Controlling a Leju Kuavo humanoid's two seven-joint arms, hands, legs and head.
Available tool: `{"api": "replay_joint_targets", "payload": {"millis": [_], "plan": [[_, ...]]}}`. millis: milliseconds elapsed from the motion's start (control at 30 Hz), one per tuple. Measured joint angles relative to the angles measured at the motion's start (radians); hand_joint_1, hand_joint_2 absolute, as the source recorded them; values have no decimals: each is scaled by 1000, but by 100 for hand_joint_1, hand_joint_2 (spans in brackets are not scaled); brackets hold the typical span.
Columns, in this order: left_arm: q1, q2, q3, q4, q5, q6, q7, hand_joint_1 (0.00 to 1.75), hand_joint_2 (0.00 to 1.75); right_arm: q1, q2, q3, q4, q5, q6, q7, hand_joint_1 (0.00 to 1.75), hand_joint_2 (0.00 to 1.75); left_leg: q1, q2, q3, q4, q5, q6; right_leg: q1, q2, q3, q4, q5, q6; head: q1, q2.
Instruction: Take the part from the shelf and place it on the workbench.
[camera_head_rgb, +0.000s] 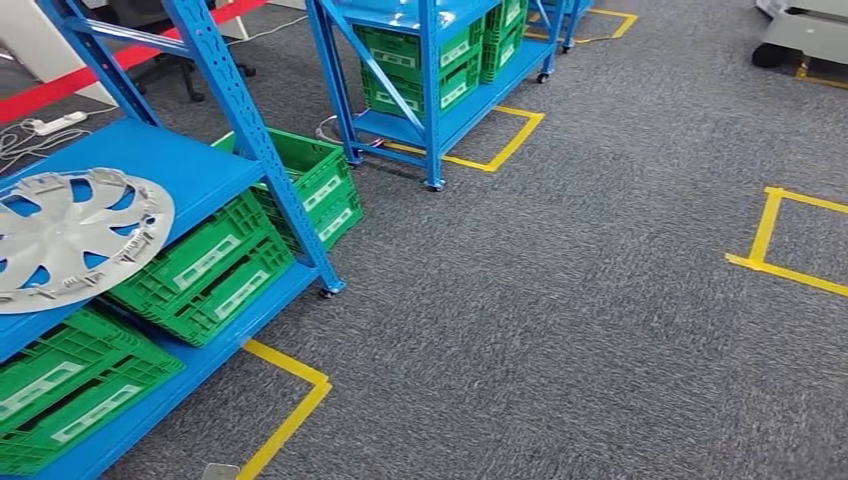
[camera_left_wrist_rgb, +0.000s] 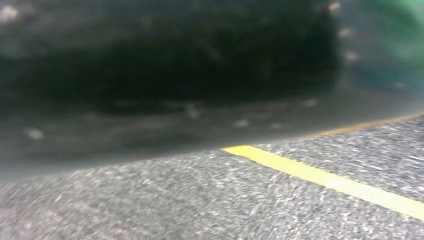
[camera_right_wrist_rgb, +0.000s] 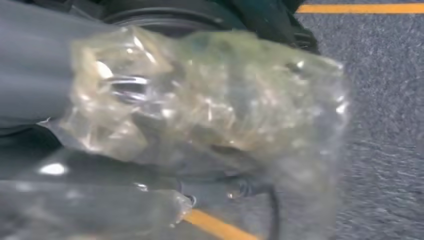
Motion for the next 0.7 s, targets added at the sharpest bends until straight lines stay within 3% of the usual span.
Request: {"api": "replay_joint_targets", "payload": {"millis": [33, 67, 100, 133, 167, 200, 267, 333, 400, 433, 500, 533, 600, 633, 667, 700], "plan": [[-2, -1, 0, 0, 0, 0, 0, 0, 0, 1, 0, 0, 0, -1, 0, 0, 0, 0, 0, 28, -31, 63, -31, -4, 2, -15, 3, -1, -3, -5, -3, 0], [-4, -1, 0, 0, 0, 0, 0, 0, 0, 3, 0, 0, 0, -2, 1, 0, 0, 0, 1, 41, -67, 134, -61, -7, 5, -31, 5, -1, -6, -9, -4, 0], [-5, -1, 0, 0, 0, 0, 0, 0, 0, 4, -1, 0, 1, -2, 1, 0, 0, 0, 1, 45, -97, 192, -79, -9, 6, -46, 8, -1, -10, -11, -4, 0], [-3, -1, 0, 0, 0, 0, 0, 0, 0, 5, -1, 0, 1, -3, 1, 0, 0, 0, 2, 46, -114, 221, -78, -9, 8, -60, 12, -1, -14, -12, -5, 0], [-1, -1, 0, 0, 0, 0, 0, 0, 0, 4, -1, 0, 1, -4, 1, 0, 0, 0, 2, 48, -111, 211, -56, -8, 9, -73, 17, 0, -19, -12, -5, 0], [1, -1, 0, 0, 0, 0, 0, 0, 0, 4, -1, 0, 1, -5, 1, 0, 0, 0, 1, 54, -89, 163, -18, -5, 11, -85, 25, 0, -24, -11, -5, 0], [1, -1, 0, 0, -1, 0, 0, 0, 0, 3, -1, 0, 1, -7, 1, 0, 0, 0, -7, 98, -25, 31, 47, 7, 15, -107, 35, 0, -39, -4, -5, 0], [-3, -1, 0, 0, -2, 0, 0, 0, 0, 3, -1, 0, 2, -9, 1, -1, 0, 0, -17, 132, 11, -42, 56, 21, 21, -130, 39, 1, -52, 5, -4, 0], [-3, -1, 1, 0, -2, 1, 0, 0, 0, -1, -1, 0, 2, -10, 1, -1, 0, 0, -18, 117, 15, -52, 45, 29, 23, -151, 50, -1, -59, 13, -2, 0], [0, -1, 1, 1, -3, 0, 0, 0, 0, -4, -1, 0, 2, -10, 1, -1, 0, 0, -17, 106, 18, -57, 46, 32, 22, -145, 54, 1, -65, 18, 0, 0], [2, -1, 1, 1, -2, 0, 0, 0, 0, -8, -1, 0, 2, -11, 1, -2, 0, 0, -9, 84, 25, -65, 46, 41, 18, -91, 32, 60, -99, 27, 4, 0], [0, -1, 1, 1, -2, 0, 0, 0, 0, -7, -1, 1, 2, -11, 1, -2, 0, 0, -6, 72, 27, -67, 45, 45, 14, -56, -5, 125, -127, 30, 7, 0], [-4, -1, 2, 2, -3, 0, 0, 0, 0, -2, -1, 1, 2, -12, 1, -2, 0, 0, -4, 45, 31, -66, 40, 49, 8, -29, -95, 270, -172, 36, 10, 0], [-4, -2, 2, 2, -3, 0, 0, 0, 0, 0, -1, 1, 2, -12, 1, -2, 0, 0, -2, 30, 35, -66, 36, 48, 5, -27, -130, 311, -170, 39, 10, 0], [-3, -2, 2, 2, -4, 0, 0, 0, 0, 1, -1, 1, 2, -12, 1, -2, 0, 0, 0, 16, 42, -66, 32, 45, 3, -26, -145, 310, -144, 42, 10, 0], [-1, -2, 2, 2, -4, 0, 0, 0, 0, 1, -1, 1, 2, -12, 0, -2, 0, 0, 2, 1, 51, -66, 26, 41, 0, -23, -141, 271, -100, 44, 10, 0]]}}
